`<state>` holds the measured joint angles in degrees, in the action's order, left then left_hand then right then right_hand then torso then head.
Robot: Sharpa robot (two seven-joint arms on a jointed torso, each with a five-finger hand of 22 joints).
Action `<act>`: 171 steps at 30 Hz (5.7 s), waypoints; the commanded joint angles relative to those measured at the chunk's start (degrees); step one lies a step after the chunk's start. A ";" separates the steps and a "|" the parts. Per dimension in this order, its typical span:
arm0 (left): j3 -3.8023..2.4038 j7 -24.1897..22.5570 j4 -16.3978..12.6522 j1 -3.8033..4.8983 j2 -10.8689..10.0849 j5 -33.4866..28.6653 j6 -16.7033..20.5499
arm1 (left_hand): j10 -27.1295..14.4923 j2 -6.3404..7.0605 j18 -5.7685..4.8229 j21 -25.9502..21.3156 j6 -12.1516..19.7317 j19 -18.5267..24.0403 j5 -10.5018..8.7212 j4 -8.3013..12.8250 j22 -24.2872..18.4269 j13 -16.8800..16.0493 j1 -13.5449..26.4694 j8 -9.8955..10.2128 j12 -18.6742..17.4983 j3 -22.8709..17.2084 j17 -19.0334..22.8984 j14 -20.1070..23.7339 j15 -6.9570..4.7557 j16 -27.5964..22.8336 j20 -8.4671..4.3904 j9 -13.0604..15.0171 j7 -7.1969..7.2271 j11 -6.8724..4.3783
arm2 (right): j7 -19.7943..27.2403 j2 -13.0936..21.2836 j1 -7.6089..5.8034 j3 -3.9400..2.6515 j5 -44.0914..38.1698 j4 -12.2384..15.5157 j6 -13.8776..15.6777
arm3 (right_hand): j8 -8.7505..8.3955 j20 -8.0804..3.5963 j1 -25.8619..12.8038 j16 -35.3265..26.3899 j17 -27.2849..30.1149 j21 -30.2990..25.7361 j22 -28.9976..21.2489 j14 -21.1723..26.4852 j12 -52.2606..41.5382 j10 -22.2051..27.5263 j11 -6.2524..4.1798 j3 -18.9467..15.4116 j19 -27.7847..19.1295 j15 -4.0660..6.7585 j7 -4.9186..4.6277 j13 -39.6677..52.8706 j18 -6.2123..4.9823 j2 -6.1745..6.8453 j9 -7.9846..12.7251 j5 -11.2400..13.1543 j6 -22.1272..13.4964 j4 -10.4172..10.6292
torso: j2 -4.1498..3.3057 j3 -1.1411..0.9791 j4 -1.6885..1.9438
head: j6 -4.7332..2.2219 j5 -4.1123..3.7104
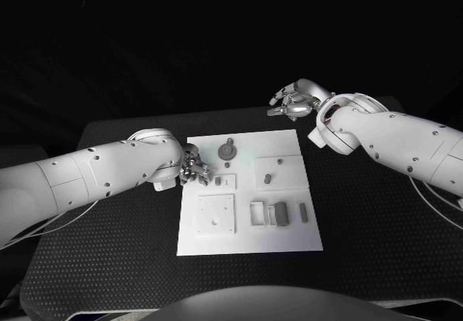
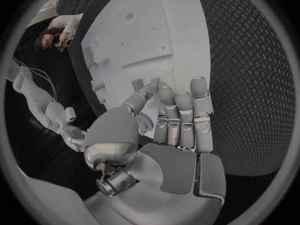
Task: Assemble the parts on the task board
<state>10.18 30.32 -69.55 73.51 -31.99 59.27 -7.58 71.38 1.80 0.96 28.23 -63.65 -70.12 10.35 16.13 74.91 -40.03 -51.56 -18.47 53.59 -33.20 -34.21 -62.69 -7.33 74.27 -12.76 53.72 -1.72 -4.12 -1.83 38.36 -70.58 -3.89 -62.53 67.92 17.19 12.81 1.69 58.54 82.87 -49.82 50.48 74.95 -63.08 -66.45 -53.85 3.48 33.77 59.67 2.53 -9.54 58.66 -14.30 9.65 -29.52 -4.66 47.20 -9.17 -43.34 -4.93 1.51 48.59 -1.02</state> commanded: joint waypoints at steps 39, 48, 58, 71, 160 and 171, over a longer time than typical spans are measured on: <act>0.00 0.36 0.20 -0.10 -0.06 -1.52 -0.49 | -0.33 -1.24 0.94 0.10 0.74 -0.21 -1.52 -2.06 0.93 -0.10 0.43 1.64 -0.04 1.41 -0.16 -0.32 -0.19 -0.06 -0.20 -0.88 -0.58 0.13 | 0.58 0.06 0.05 -0.02 -0.15 0.06 -0.60 | 0.06 -0.21 -0.73 -0.24 0.08 -0.22 0.99 0.52 -0.35 0.52 0.08 -0.04 -0.15 0.06 -0.44 -0.12 -0.70 0.12 0.07 0.15 0.02 0.32 | -0.02 -0.04 -0.02 | 0.11 -0.01; 0.00 0.51 0.17 -0.10 -0.14 -1.74 -0.77 | -0.53 -0.97 0.92 -0.02 0.73 -0.10 -1.29 -2.76 0.93 -0.15 1.74 1.99 -0.08 1.84 -0.20 -0.20 -0.26 -0.14 -0.24 -1.12 -0.65 0.20 | 0.59 0.06 0.05 -0.02 -0.14 0.07 -0.61 | 0.06 -0.21 -0.73 -0.25 0.09 -0.24 0.99 0.53 -0.35 0.54 0.09 -0.04 -0.16 0.06 -0.45 -0.13 -0.70 0.12 0.08 0.15 0.00 0.32 | -0.03 -0.04 0.00 | 0.22 -0.01; 0.00 0.49 0.22 -0.10 -0.17 -1.77 -0.73 | -0.57 -0.42 0.93 -0.04 0.70 -0.10 -1.29 -2.89 0.95 -0.19 2.21 2.13 -0.05 2.00 -0.24 -0.19 -0.31 -0.14 -0.30 -1.20 -0.65 0.19 | 0.60 0.05 0.05 -0.02 -0.14 0.05 -0.60 | 0.05 -0.20 -0.74 -0.27 0.10 -0.25 0.99 0.54 -0.34 0.55 0.09 -0.04 -0.17 0.06 -0.45 -0.14 -0.70 0.14 0.09 0.15 -0.02 0.32 | -0.01 -0.04 -0.03 | 0.27 0.01; 0.00 0.47 0.43 -0.10 -0.17 -1.77 -0.85 | -0.60 0.19 0.96 -0.06 0.72 -0.13 -1.41 -2.96 0.96 -0.24 2.39 2.28 -0.02 1.98 -0.28 -0.18 -0.38 -0.14 -0.37 -1.28 -0.65 0.19 | 0.58 0.09 0.05 -0.02 -0.14 0.06 -0.58 | 0.04 -0.19 -0.75 -0.28 0.11 -0.27 0.99 0.56 -0.34 0.58 0.10 -0.04 -0.18 0.05 -0.46 -0.15 -0.70 0.15 0.11 0.14 -0.05 0.32 | -0.01 -0.03 0.00 | 0.28 -0.06; -0.03 0.46 0.22 -0.08 -0.29 -2.56 -1.17 | -1.19 2.86 0.91 -0.44 0.98 0.18 -6.82 -7.22 1.05 -0.57 9.11 3.17 0.18 3.37 -0.63 0.28 -0.70 -0.09 -0.72 -1.30 -0.76 0.30 | 0.62 0.09 0.10 -0.02 0.07 -0.03 -0.63 | 0.04 -0.15 -0.92 -0.31 0.16 -0.35 1.00 0.61 -0.36 0.66 0.14 -0.07 -0.21 0.01 -0.50 -0.22 -0.70 0.27 0.18 0.15 -0.16 0.47 | -0.02 -0.02 -0.02 | 0.52 -0.29; -0.17 0.33 0.05 -0.06 -1.24 -1.66 0.60 | -1.16 2.83 0.92 -0.41 0.98 0.14 -6.82 -7.11 1.06 -0.58 9.06 3.18 0.19 3.33 -0.64 0.25 -0.73 -0.08 -0.73 -1.29 -0.75 0.28 | 0.65 0.12 0.13 -0.02 0.07 -0.05 -0.57 | 0.04 -0.15 -0.93 -0.31 0.16 -0.35 1.00 0.61 -0.37 0.66 0.14 -0.07 -0.21 0.01 -0.51 -0.23 -0.70 0.27 0.18 0.15 -0.17 0.47 | -0.01 -0.03 -0.03 | 0.22 -0.32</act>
<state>10.02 31.02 -69.36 73.49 -33.16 57.08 -8.42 70.42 4.80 0.85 28.00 -62.67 -69.83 3.81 9.10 74.92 -40.54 -42.93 -14.96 53.59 -29.67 -34.77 -62.42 -7.76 74.27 -13.31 52.33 -2.68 -3.78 -1.78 38.49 -70.49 -3.89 -62.41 67.86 17.18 12.81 1.78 58.31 82.87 -49.74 50.48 74.95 -62.88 -66.45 -53.64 3.68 33.61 59.56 2.72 -9.61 58.52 -14.31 9.88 -29.39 -4.66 46.91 -9.01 -43.35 -4.96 1.47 48.91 -1.31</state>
